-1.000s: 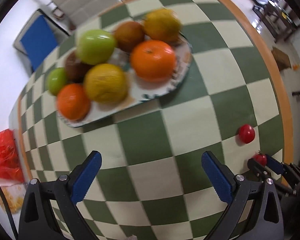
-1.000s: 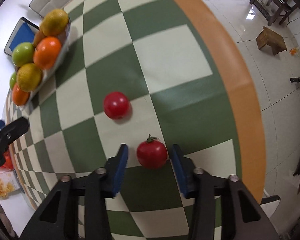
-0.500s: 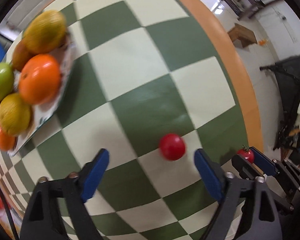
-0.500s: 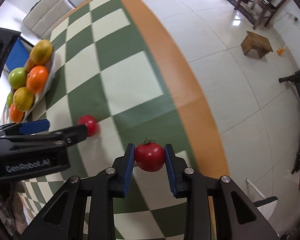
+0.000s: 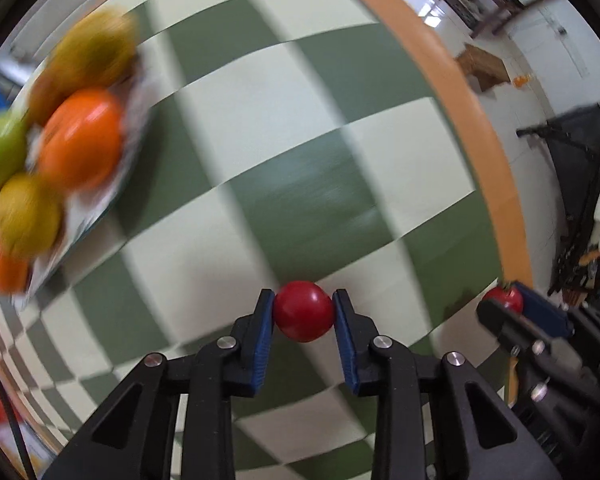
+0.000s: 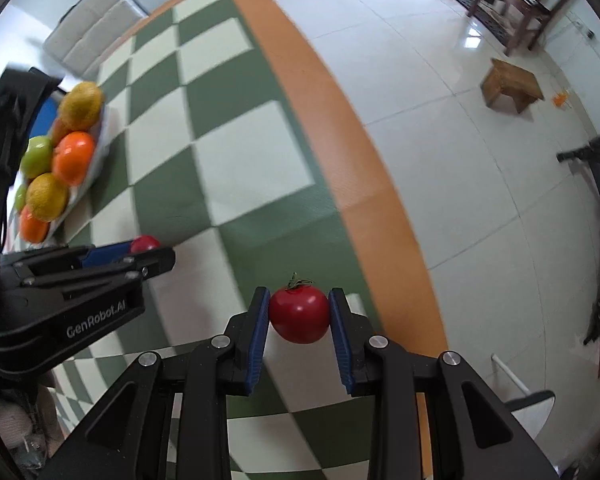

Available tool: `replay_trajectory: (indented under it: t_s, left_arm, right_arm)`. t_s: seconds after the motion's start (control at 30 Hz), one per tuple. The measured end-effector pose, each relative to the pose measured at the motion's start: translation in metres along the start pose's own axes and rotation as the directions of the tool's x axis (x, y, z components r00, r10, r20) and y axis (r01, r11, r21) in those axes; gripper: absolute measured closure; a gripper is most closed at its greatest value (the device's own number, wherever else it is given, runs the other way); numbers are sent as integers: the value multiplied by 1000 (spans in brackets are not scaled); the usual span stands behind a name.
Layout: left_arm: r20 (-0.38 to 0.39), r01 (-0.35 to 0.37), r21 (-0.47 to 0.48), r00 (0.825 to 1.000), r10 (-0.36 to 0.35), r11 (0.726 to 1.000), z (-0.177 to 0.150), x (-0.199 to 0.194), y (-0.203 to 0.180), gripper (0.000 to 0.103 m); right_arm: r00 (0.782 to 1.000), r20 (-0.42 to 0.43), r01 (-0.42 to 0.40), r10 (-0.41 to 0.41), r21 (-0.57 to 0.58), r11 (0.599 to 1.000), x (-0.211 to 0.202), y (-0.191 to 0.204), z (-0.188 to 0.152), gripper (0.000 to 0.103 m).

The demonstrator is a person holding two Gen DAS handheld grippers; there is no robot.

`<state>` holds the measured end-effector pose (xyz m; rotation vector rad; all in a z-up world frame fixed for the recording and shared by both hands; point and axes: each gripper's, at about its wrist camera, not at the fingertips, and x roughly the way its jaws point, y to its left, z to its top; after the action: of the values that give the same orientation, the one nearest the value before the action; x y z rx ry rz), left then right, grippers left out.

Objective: Organize fruits
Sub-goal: 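Grasp a cherry tomato with the left tool while the right tool grasps the other, then carry both cherry tomatoes onto the plate and release them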

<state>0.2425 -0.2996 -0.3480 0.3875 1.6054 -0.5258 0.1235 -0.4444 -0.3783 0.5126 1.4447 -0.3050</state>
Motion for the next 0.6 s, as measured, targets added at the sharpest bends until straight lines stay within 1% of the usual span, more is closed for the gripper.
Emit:
replay_trajectory:
  t_s: [0.13,0.27,0.37,0.43,0.47,0.53,0.6]
  left_arm:
    - [-21,10,-118,1000,-13,993,-34,-6,48,77]
    - [-43,5,-242,999,-16,970,-64,-4,92,77]
    - [-54,21,-326,998,-41,945,-78,1,117,77]
    - [-47,33,-374,997,-55,927,-84,0,131,77]
    - [-36,43,-399,997,-63,916,-85,-3,137,77]
    - [3,86,-452,996,-95,888,-85,-12,150,77]
    - [64,137,-499,991,-122,856,-78,-29,167,77]
  right_arm:
    - [998,-35,-58,55,-83,995,9,38,3,71]
    - [993,-85,-97,83,-176,980,27,83,-1,71]
    - [988,-120,-120,94,-232,965,38,114,-4,71]
    - [986,-138,-123,89,-260,958,44,127,-4,71]
    - [984,-147,-136,98,-269,954,46,136,-2,71]
    - [983,-147,-151,112,-286,946,46,151,4,71]
    - [978,-137,-191,157,-286,939,40,167,14,71]
